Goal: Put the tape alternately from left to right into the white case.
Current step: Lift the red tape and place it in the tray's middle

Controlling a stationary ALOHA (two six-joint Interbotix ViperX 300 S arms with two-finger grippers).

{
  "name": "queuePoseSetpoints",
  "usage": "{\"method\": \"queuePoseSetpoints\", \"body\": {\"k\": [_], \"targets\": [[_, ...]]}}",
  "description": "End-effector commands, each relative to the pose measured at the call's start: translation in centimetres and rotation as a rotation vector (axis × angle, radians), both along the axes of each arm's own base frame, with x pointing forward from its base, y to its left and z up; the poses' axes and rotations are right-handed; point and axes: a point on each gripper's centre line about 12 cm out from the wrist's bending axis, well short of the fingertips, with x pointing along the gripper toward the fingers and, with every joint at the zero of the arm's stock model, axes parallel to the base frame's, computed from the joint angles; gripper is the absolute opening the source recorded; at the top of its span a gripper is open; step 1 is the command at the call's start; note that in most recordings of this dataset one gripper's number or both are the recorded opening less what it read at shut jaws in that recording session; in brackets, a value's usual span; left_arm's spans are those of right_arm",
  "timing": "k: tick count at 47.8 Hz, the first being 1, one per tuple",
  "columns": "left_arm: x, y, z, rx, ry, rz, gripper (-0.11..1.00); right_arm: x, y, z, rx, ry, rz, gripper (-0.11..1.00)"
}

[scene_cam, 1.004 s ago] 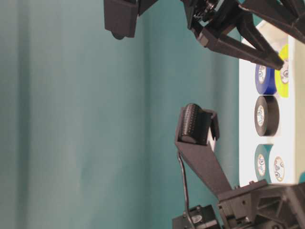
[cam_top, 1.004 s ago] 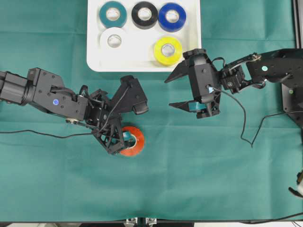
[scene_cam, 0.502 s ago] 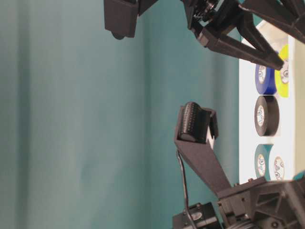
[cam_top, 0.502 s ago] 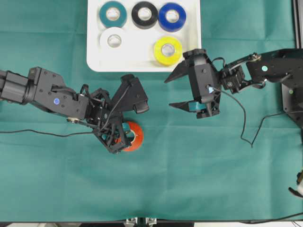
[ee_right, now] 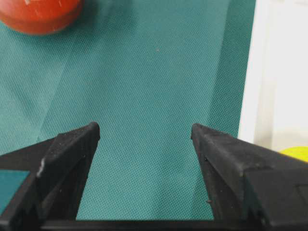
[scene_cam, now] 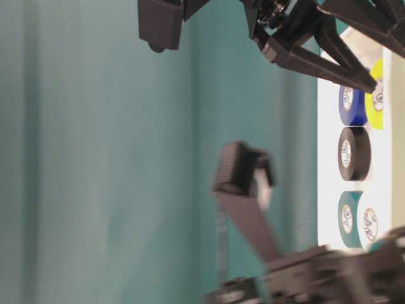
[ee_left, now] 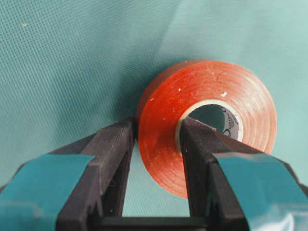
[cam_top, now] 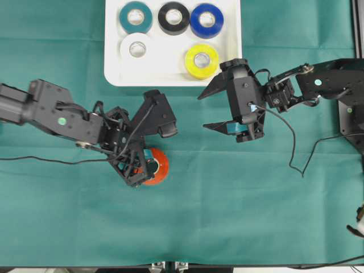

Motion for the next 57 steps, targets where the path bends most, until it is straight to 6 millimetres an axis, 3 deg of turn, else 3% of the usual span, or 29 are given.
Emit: {"method": "queuePoseSetpoints", "body": {"k": [1, 13, 27, 41, 57], "targets": [[0.0, -0.1, 3.6, -0.016, -0.073, -0.001, -0.03, 0.4, 0.2, 1.3, 0.002, -0.045, 0.007, 0.84], [-1.2, 0.1, 6.3, -0.016, -0.070, -0.006, -0.03, 0.4, 0.2, 1.3, 0.002, -0.043, 0.007, 0.84], [-1.1, 1.1, 6.8, 0.000, -0.082, -0.006, -0.03, 0.4, 0.2, 1.3, 0.002, -0.045, 0.007, 0.84], [-0.4, 4.4, 7.2, 0.043, -0.100, 0.012, -0.03, 0.4, 0.2, 1.3, 0.002, -0.044, 0.009, 0.84], [0.3, 10.2, 7.5, 0.135, -0.136, 0.025, -0.03, 0.5, 0.2, 1.3, 0.004, -0.048, 0.009, 0.84]]}}
